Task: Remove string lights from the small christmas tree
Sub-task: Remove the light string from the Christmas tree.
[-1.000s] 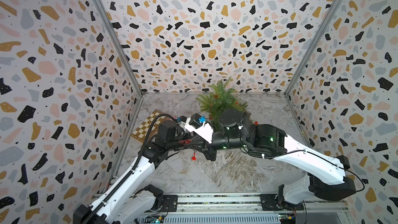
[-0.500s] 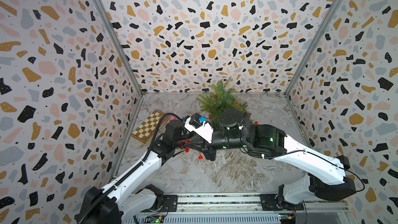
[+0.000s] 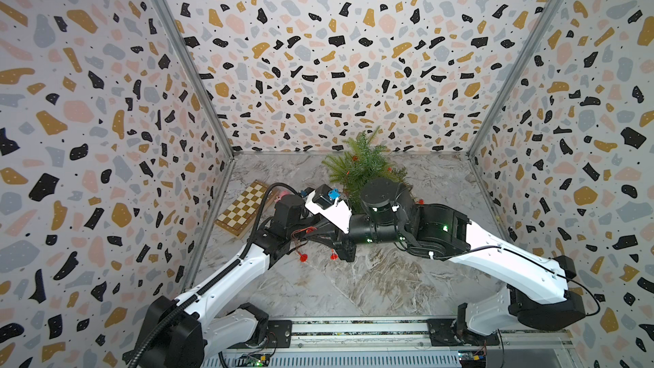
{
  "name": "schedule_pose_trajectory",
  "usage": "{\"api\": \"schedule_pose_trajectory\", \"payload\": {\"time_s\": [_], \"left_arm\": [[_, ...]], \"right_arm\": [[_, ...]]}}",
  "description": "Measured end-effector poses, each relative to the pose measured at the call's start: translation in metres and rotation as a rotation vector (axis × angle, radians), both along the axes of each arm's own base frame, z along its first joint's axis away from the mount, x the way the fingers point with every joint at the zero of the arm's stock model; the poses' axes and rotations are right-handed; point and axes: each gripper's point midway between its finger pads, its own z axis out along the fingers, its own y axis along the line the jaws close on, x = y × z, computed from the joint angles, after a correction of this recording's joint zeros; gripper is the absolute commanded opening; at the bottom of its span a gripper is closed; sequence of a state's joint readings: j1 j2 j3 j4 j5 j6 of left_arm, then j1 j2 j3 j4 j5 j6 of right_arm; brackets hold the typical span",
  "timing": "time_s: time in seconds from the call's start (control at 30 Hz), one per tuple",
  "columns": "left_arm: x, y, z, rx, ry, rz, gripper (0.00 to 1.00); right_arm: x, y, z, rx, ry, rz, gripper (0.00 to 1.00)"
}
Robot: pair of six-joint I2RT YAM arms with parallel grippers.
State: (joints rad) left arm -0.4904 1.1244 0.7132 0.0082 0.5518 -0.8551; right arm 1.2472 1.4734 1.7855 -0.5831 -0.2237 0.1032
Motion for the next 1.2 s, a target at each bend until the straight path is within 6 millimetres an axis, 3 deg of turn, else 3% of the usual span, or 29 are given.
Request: {"api": "schedule_pose_trajectory", "payload": {"time_s": [0.2, 0.5, 1.0, 1.2], "left_arm": [[0.004, 0.002, 0.001, 0.002, -0.008, 0.024, 0.15], [0.006, 0.009, -0.001, 0.031, -0.015, 0.062, 0.00], [-0.011, 0.038, 0.013, 0.141, -0.080, 0.122, 0.00], [-0.010, 0.051, 0.035, 0.195, -0.144, 0.161, 0.00]], "right_arm": [[0.005, -0.001, -0.004, -0.004, 0.005, -0.007, 0.00], [0.016, -0.009, -0.014, -0.010, 0.022, -0.027, 0.00], [0.045, -0.016, -0.036, -0.028, 0.065, -0.063, 0.00], [0.056, -0.018, -0.043, -0.029, 0.079, -0.079, 0.00]]}}
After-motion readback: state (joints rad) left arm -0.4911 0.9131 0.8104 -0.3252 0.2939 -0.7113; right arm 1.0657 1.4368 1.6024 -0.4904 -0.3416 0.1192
